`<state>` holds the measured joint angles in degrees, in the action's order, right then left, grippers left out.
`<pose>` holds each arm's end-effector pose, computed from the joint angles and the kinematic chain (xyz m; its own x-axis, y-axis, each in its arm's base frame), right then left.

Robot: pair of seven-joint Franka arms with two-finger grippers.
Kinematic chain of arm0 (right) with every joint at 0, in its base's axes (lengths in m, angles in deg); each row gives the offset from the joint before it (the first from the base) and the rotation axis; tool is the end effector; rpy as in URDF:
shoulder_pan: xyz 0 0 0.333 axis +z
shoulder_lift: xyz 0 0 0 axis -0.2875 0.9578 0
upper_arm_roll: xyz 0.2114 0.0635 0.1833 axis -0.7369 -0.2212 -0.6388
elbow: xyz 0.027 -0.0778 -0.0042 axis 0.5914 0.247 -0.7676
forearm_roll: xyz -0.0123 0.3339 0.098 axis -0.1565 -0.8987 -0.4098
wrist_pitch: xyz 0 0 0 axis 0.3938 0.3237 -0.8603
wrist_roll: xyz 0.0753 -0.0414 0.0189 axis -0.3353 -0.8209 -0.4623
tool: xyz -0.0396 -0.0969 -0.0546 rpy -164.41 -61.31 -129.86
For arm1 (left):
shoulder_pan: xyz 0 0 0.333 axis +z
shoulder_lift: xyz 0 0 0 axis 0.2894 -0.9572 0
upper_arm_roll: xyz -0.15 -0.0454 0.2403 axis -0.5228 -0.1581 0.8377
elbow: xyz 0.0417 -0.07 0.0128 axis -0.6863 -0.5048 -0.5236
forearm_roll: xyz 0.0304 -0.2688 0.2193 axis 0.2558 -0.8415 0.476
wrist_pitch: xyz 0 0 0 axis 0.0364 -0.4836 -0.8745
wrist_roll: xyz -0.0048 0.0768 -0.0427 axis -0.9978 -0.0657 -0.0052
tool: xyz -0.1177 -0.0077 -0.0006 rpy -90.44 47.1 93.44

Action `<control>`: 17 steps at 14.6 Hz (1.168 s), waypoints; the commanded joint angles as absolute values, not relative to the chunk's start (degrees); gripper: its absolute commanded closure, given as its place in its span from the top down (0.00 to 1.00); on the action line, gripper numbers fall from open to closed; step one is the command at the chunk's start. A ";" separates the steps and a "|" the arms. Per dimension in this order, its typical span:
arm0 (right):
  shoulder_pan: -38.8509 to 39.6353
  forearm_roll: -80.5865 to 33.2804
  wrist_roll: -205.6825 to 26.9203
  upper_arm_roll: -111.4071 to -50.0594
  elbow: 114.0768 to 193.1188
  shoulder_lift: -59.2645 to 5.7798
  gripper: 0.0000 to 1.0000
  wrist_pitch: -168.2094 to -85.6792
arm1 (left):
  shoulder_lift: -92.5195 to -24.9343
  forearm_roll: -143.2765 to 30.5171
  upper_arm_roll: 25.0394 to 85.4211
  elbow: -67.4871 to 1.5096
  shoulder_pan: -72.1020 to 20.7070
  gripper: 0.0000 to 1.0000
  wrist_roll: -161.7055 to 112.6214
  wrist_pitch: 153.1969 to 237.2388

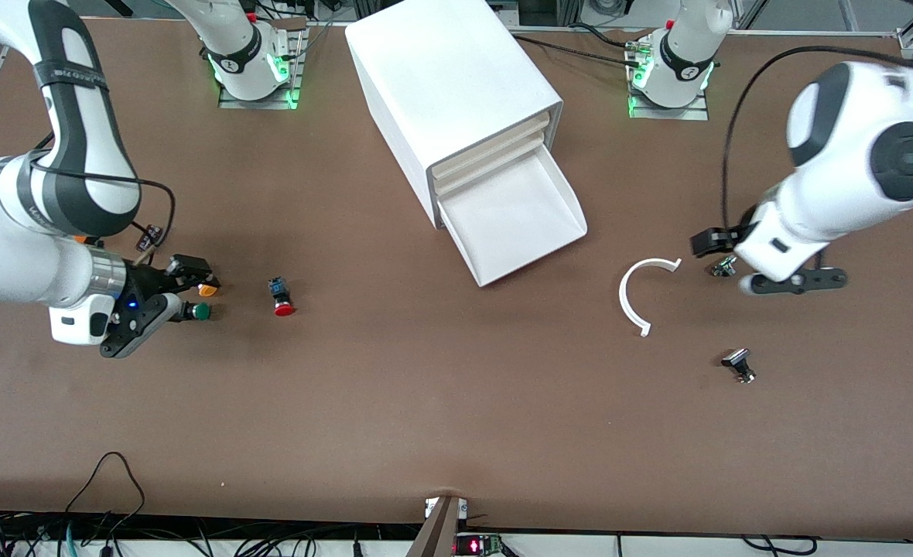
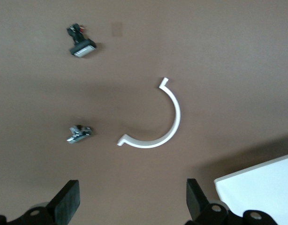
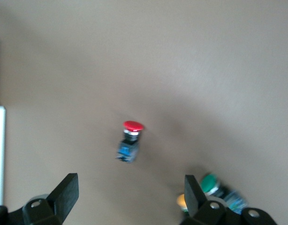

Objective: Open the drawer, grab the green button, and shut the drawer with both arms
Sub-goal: 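Open the right gripper and withdraw while the left gripper reaches the drawer, then push the drawer closed with the left gripper while the right gripper retracts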

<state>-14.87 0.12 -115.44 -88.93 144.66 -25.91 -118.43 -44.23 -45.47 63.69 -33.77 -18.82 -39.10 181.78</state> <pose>0.6058 0.0651 0.3711 0.8585 0.5128 0.0006 0.4946 -0.8278 -0.2647 0.5418 -0.1049 0.4241 0.9799 0.1532 -0.1274 0.1483 -0.9878 -0.0473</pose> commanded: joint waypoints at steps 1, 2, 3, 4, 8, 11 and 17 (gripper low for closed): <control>-11.53 2.11 -97.76 -88.64 144.66 -26.92 1.00 -115.30 | -43.74 -44.40 63.36 -42.06 -21.91 1.00 -49.96 191.57; -10.82 2.21 -96.23 -88.64 144.66 -27.00 1.00 -115.30 | -44.44 -44.31 63.19 -44.17 -22.70 1.00 -53.21 195.18; -10.47 3.25 -96.30 -88.47 144.66 -27.35 1.00 -115.30 | -45.57 -44.31 62.66 -45.41 -22.89 1.00 -56.12 198.17; -10.55 5.96 -96.39 -88.21 144.66 -28.05 1.00 -115.39 | -46.54 -44.31 62.05 -46.73 -23.24 1.00 -58.67 201.33; -10.73 23.80 -96.74 -88.12 144.58 -32.62 1.00 -115.21 | -51.81 -44.31 62.04 -48.23 -27.71 1.00 -68.69 208.29; -11.43 23.92 -96.13 -88.12 144.58 -35.69 1.00 -115.48 | -55.68 -43.96 62.04 -48.06 -30.18 1.00 -73.46 213.83; -14.32 18.74 -96.56 -88.12 144.66 -42.20 1.00 -113.64 | -60.61 -44.66 62.04 -47.80 -33.95 1.00 -76.71 220.00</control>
